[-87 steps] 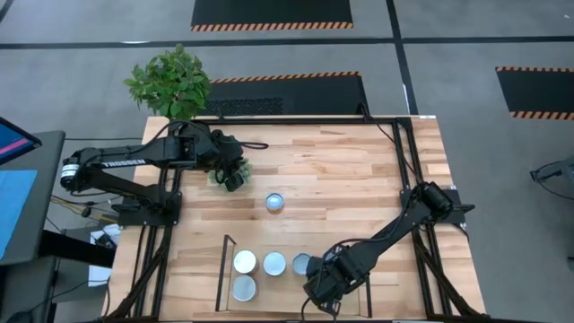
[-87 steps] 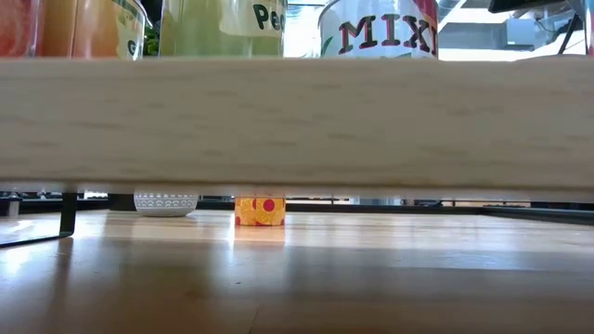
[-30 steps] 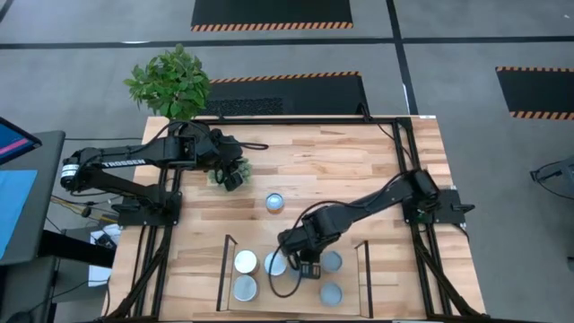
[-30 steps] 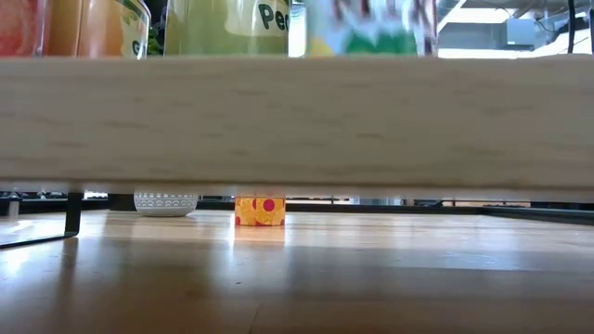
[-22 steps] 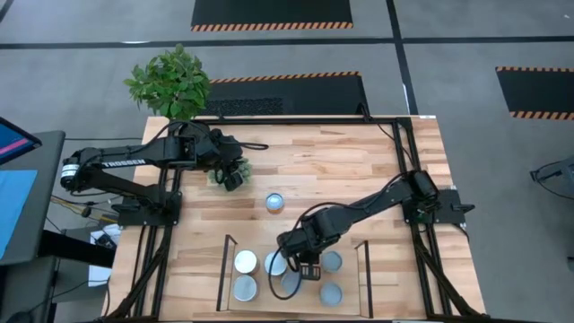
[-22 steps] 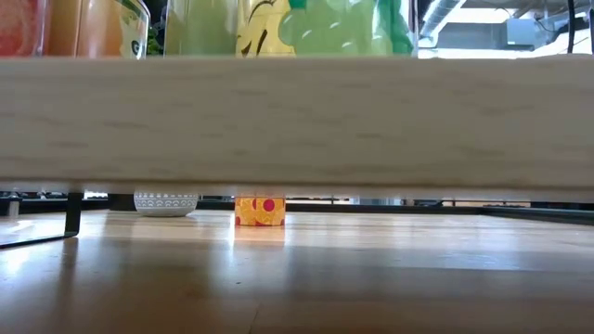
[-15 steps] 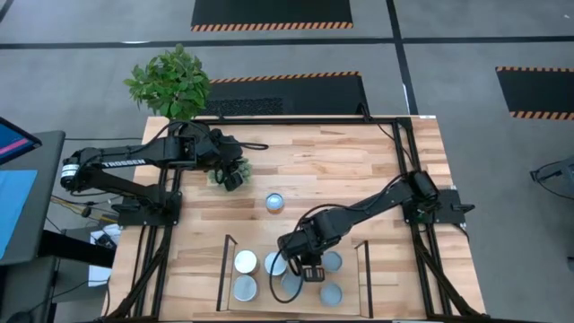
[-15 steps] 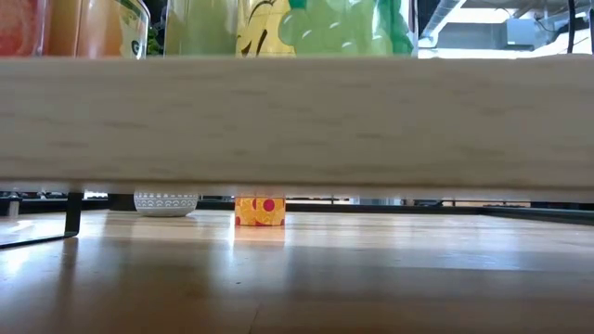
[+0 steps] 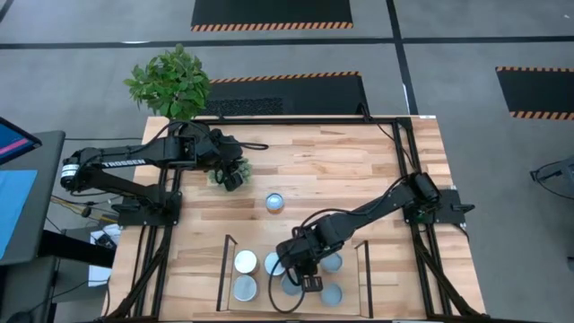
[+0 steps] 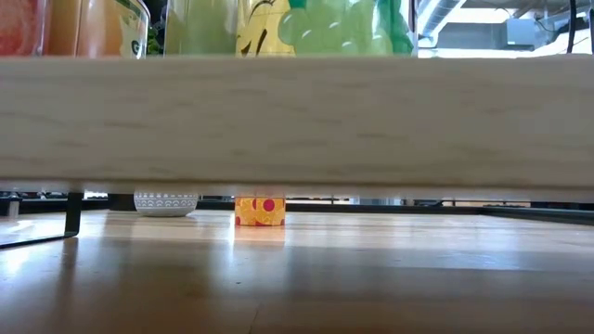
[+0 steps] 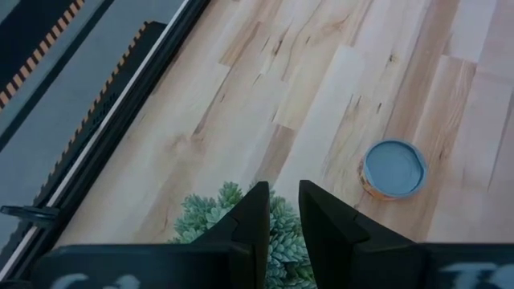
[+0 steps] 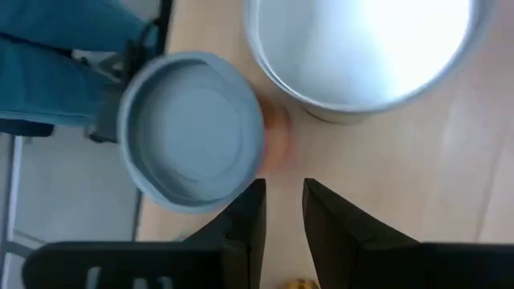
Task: Pick and place cans onto a shelf
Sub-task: Adjust the canned mixed fruit
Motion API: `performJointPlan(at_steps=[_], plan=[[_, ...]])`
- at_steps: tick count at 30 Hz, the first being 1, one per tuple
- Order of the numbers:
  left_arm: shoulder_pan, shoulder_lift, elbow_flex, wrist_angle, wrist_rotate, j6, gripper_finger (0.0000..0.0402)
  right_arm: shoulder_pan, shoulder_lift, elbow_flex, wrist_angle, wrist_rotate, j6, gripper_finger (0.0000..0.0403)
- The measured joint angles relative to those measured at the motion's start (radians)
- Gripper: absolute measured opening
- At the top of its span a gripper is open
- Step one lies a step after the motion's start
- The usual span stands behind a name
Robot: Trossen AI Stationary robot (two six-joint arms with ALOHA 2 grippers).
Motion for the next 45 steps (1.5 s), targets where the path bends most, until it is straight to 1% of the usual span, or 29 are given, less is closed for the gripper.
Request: performJointPlan(at_steps=[2,8,17,19,24,29,32,37,43,45], plan=[[0.000,0.000,0.000,0.000,0.000,0.000,0.0059,0.006,0.000,0.000,0.021,-0.017,0.000,0.0107],[0.000,0.000,0.000,0.000,0.007,-0.001,0.0059,0.009,0.000,0.000,0.057,-0.021,0.015,0.0107],[0.000,0.000,0.000,0.000,0.008,-0.001,0.0059,0.024,0.000,0.000,0.111,-0.092,-0.017,0.0107],[0.000,0.000,0.000,0.000,0.008,-0.002,0.0059,0.025,0.000,0.000,0.109,-0.085,-0.010,0.0107],[0.000,0.000,0.000,0.000,0.008,-0.002,0.0059,0.024,-0.009,0.001,0.069,0.006,0.064,0.0107],[0.000,0.000,0.000,0.000,0.008,0.010,0.0059,0.033,-0.014,0.040,0.072,0.064,0.033,0.0107],[0.000,0.000,0.000,0.000,0.008,0.015,0.0059,0.034,-0.018,0.051,0.031,0.066,0.047,0.0107],[0.000,0.000,0.000,0.000,0.007,0.017,0.0059,0.040,-0.014,0.048,-0.083,0.070,0.152,0.0107],[0.000,0.000,0.000,0.000,0.007,0.022,0.0059,0.105,-0.014,0.049,-0.062,0.032,0.154,0.0107],[0.000,0.000,0.000,0.000,0.007,0.023,0.0059,0.123,-0.014,0.049,-0.063,0.036,0.170,0.0107]])
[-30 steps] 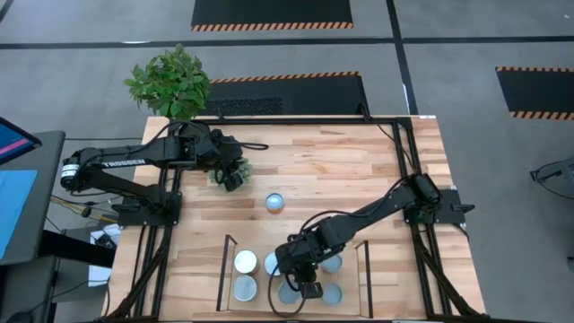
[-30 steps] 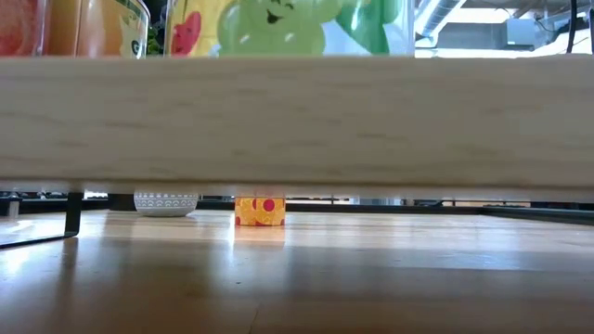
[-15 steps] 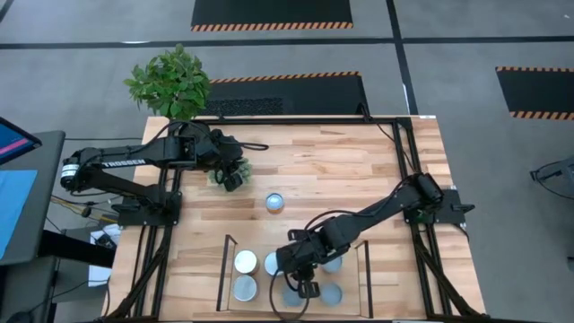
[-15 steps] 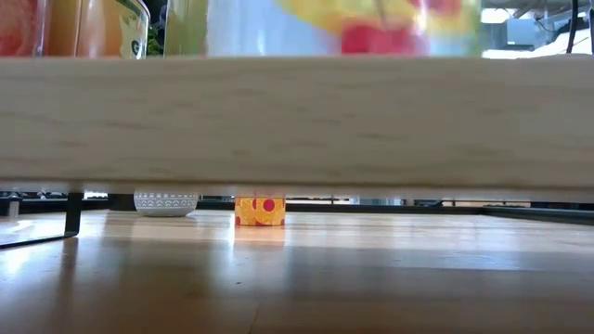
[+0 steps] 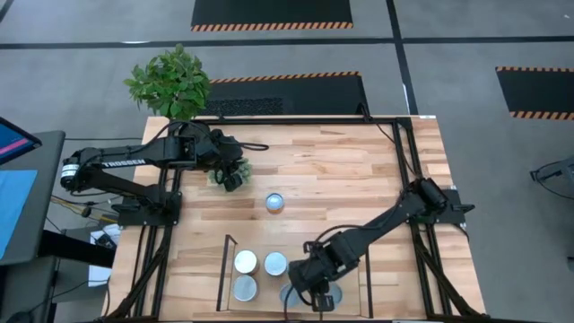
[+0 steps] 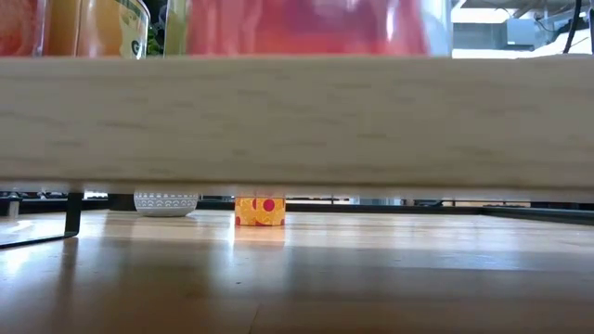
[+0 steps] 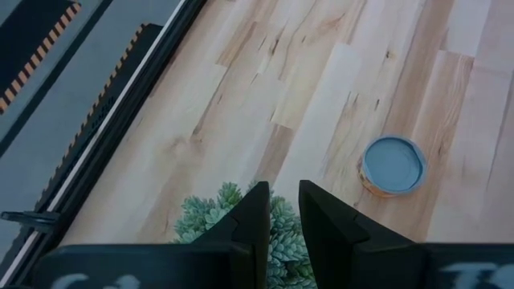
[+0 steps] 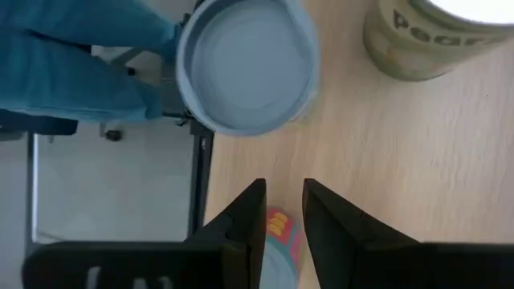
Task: Pick and place cans onto a shelf
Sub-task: Adjust the canned mixed fruit
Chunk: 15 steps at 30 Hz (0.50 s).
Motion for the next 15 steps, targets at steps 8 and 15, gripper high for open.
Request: performJointPlan(at_steps=[8,15], plan=[[0.000,0.000,0.000,0.000,0.000,0.003,0.0059,0.025,0.036,0.000,0.026,-0.006,0.074,0.0107],[0.000,0.000,0.000,-0.002,0.000,0.003,0.0059,0.022,0.080,-0.001,0.058,-0.018,0.116,0.0107]])
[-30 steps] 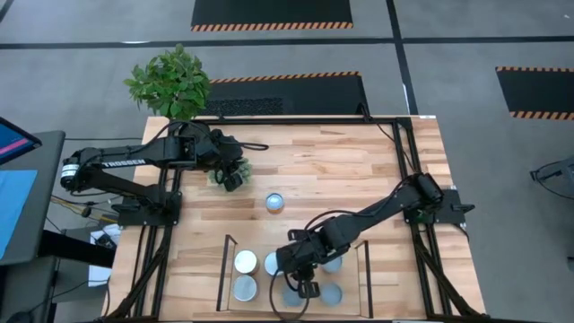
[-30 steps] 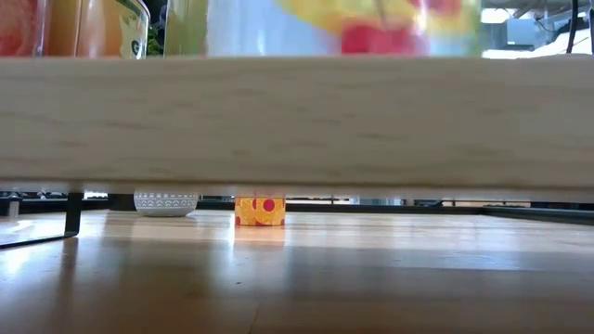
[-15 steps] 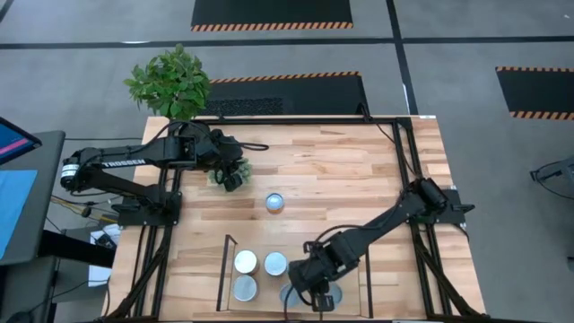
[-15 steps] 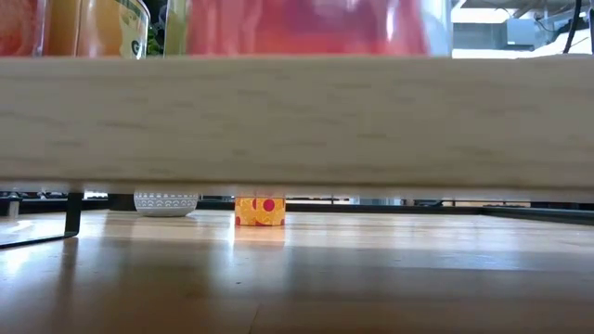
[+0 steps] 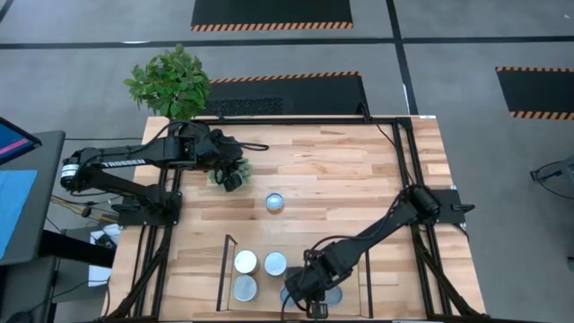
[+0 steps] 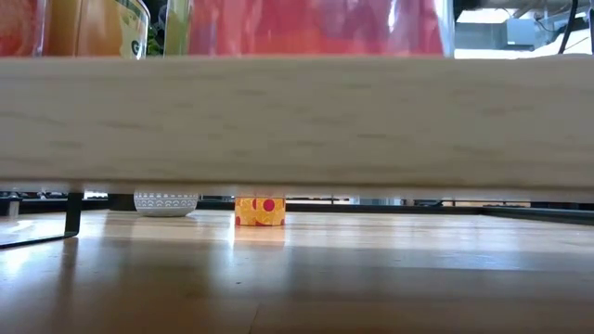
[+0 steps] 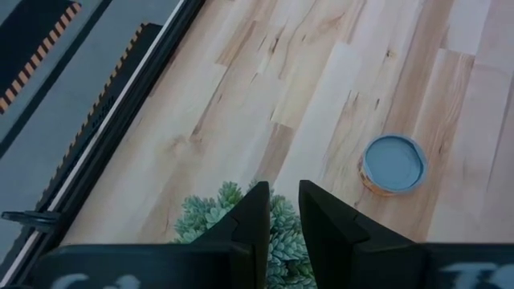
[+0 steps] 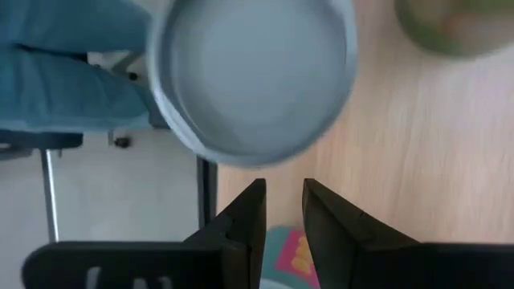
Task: Pick and place cans onto a shelf
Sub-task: Adjust the canned mixed fruit
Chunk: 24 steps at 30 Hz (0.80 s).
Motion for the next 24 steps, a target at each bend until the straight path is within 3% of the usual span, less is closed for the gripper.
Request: performJointPlan(at_steps=[24], plan=[[0.000,0.000,0.000,0.002,-0.004,0.016,0.0059,-0.053,-0.001,0.001,0.159,0.022,-0.167,0.0107]])
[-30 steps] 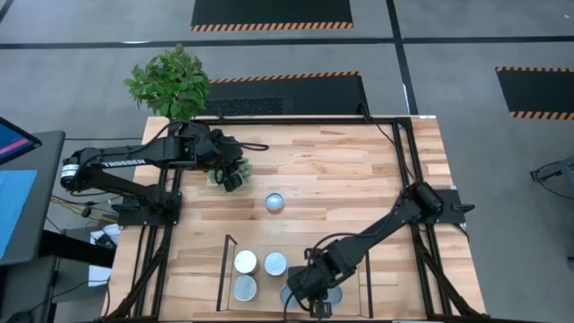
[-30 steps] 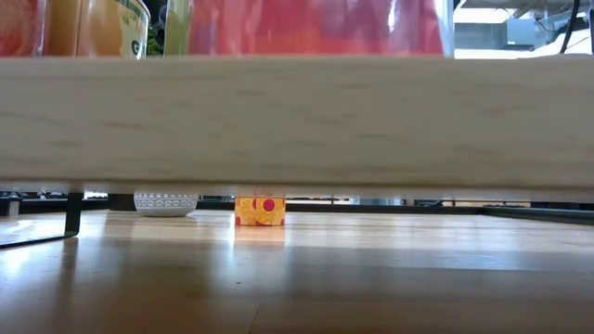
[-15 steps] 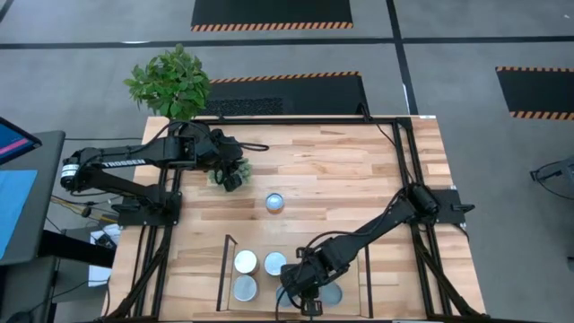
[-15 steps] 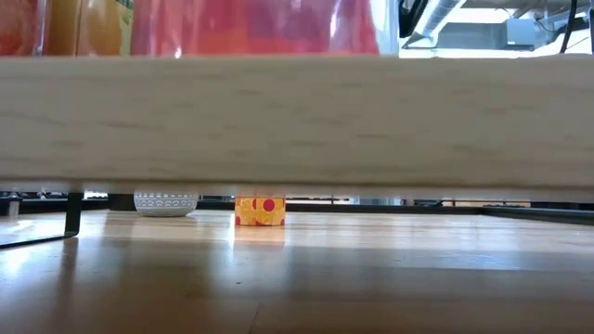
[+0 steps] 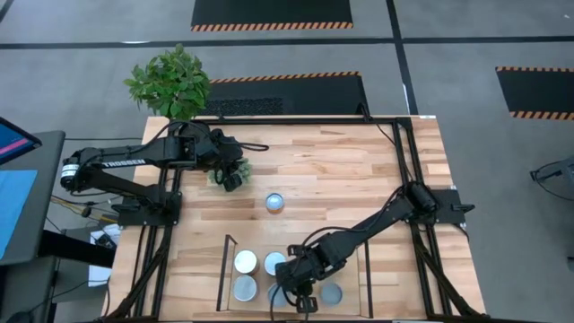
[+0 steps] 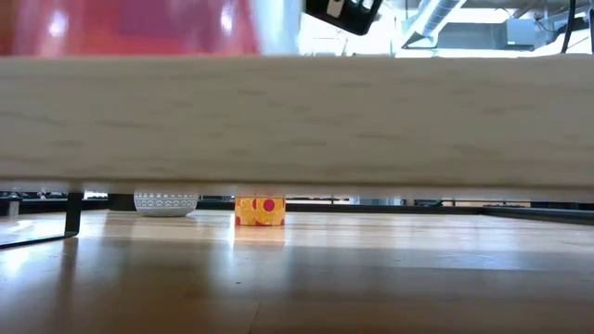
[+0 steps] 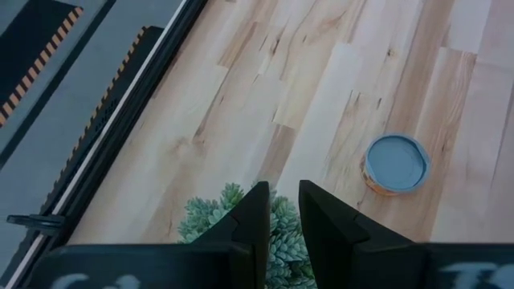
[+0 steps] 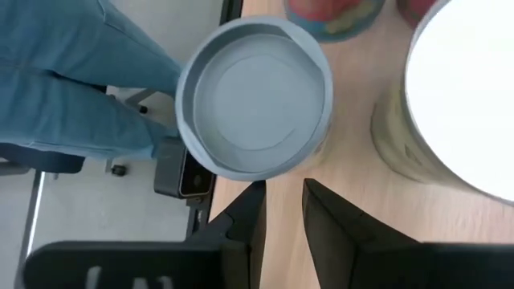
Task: Pick and place cans onto a shelf
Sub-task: Adjust the canned mixed fruit, then put the canned pineapple on the shelf
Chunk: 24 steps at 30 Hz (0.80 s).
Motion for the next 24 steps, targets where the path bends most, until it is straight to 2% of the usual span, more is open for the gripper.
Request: performJointPlan(at_steps=[24], plan=[[0.000,0.000,0.000,0.000,0.000,-0.002,0.0059,-0.012,0.000,0.000,-0.007,0.034,0.010,0.0107]])
